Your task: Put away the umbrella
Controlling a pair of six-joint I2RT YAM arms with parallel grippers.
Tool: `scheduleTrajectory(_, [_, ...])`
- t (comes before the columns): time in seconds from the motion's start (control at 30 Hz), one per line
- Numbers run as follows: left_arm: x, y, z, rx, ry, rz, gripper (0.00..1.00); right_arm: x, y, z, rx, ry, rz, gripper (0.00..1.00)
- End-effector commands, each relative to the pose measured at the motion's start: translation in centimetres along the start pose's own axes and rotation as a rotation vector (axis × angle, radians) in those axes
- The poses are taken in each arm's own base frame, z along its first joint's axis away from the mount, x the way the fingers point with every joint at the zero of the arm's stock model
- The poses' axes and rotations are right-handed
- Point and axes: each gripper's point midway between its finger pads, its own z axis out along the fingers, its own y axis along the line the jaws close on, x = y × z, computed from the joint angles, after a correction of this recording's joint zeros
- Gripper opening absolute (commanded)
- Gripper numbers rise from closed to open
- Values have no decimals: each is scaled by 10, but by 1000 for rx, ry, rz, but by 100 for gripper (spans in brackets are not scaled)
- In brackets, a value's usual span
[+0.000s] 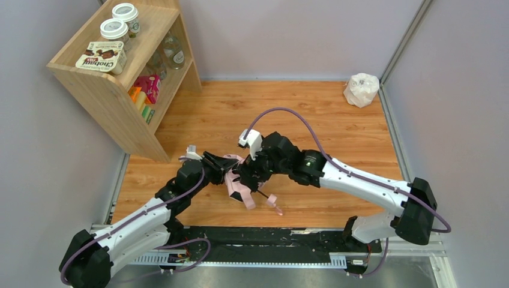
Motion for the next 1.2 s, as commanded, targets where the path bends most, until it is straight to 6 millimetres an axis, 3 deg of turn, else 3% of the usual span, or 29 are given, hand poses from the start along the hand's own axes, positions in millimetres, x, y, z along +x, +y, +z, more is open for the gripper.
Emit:
scheduleTrajectory(0.0, [-11, -54, -9, 202, -46, -68, 0, -26, 11, -43, -31, -150, 118, 99])
scheduleTrajectory(0.03, [-15, -51, -8, 214, -70, -82, 0, -21, 14, -46, -37, -153, 168, 98])
scheduleTrajectory(0.1, [-20, -66, -11, 278, -85, -113, 0, -14, 20, -57, -50, -178, 244, 95])
scheduleTrajectory(0.17, [-22, -83, -14, 333, -89, -127, 0, -11, 13, -71, -9, -277, 343, 98])
scheduleTrajectory(0.3, [-22, -114, -20, 420, -76, -147, 0, 0, -32, -107, 169, -517, 714, 100])
scheduleTrajectory(0.4, [-22, -132, -27, 478, -61, -159, 0, 26, -68, -129, 292, -564, 967, 100])
scheduleTrajectory(0.6, [-25, -166, -50, 570, -65, -137, 0, 74, -125, -163, 554, -541, 1184, 100])
scheduleTrajectory(0.73, [-25, -187, -64, 630, -59, -120, 0, 72, -117, -137, 364, -434, 1295, 100])
scheduleTrajectory(0.87, [-24, -203, -72, 681, -51, -110, 0, 53, -87, -102, -1, -324, 1462, 99])
scheduleTrajectory(0.97, [-23, -209, -73, 700, -47, -101, 0, 41, -69, -86, -243, -274, 1638, 93])
scheduleTrajectory(1.17, [-19, -217, -72, 723, -24, -94, 0, 18, -57, -68, -432, -207, 1800, 93])
